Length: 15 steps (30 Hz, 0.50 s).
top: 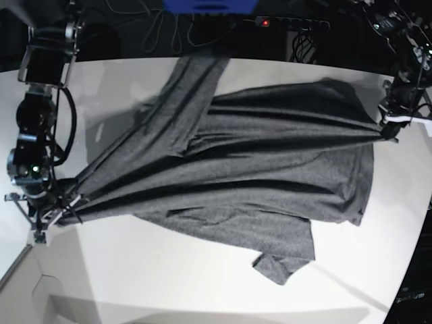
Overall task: Layout the t-shirt on the table in an organized manner, then fold the t-shirt properly
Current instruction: 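Lift the shirt high with both grippers and lay it back down stretched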
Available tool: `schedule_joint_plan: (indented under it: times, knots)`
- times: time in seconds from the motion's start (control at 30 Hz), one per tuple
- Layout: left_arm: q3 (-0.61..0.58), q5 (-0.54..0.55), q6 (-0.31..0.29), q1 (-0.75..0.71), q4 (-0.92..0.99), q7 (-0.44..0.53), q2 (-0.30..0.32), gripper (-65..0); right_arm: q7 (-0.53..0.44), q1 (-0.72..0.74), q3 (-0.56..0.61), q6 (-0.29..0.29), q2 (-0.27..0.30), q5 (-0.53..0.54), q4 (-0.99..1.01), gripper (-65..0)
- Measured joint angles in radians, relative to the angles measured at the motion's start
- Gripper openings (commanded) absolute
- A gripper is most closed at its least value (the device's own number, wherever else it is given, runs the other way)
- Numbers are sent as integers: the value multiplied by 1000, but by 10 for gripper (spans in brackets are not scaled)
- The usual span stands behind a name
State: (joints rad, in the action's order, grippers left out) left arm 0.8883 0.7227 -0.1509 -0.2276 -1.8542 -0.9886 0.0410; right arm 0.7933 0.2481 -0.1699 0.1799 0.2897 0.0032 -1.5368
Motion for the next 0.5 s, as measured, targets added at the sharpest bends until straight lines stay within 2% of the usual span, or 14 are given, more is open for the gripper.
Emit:
schedule_joint_plan:
  times: [0.3, 0.5]
  knots:
    - [0, -5, 5, 172, 5, -5, 13, -649, -5, 129, 8, 0, -2, 5, 104, -650]
    - [-2, -31, 0, 375, 69, -52, 37, -649, -20, 264, 8, 0, 1, 3, 259, -650]
